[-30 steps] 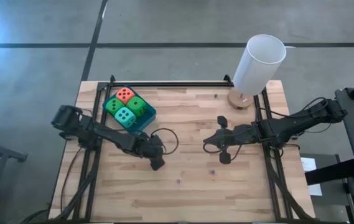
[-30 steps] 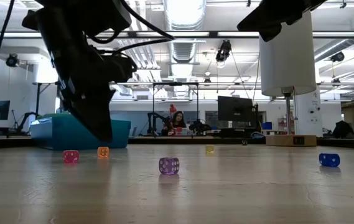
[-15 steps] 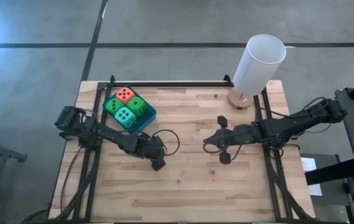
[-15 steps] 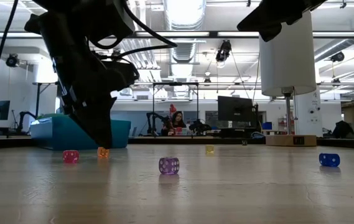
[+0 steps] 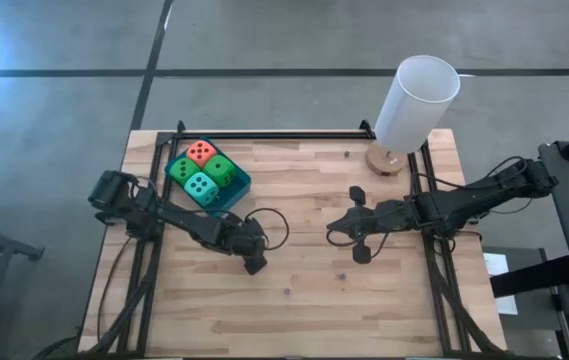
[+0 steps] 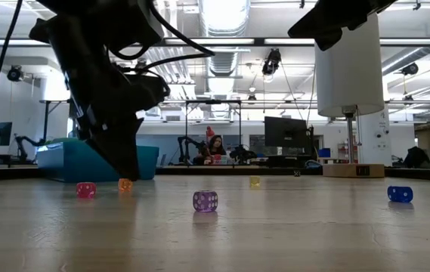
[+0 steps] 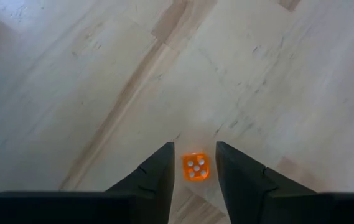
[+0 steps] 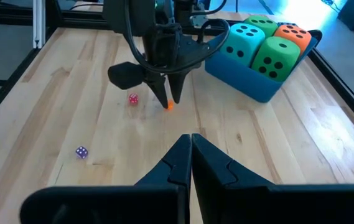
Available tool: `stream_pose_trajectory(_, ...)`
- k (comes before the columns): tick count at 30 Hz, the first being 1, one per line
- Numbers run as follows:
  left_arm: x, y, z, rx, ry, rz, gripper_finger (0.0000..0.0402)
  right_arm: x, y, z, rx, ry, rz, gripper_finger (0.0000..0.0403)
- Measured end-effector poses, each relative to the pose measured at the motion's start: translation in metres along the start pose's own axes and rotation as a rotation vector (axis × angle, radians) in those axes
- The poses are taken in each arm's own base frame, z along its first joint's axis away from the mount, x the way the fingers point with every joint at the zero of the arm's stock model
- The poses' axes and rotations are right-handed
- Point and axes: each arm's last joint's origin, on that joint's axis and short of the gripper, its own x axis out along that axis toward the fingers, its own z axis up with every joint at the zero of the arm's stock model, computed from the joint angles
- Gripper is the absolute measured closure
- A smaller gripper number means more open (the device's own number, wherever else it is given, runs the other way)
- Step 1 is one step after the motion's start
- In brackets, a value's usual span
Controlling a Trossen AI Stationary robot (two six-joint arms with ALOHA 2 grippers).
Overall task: Pick & Place Dice
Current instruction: Put the small orange dice into the blue bin
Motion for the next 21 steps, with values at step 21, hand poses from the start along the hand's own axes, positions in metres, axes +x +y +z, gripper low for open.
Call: stream_pose_trajectory(21, 0.0031, 0.0026, -0.0035, 0.006, 0.009, 0.016, 0.0282, 0.0000, 0.0000, 0.0000, 0.000, 0.000, 0.000, 0.0394)
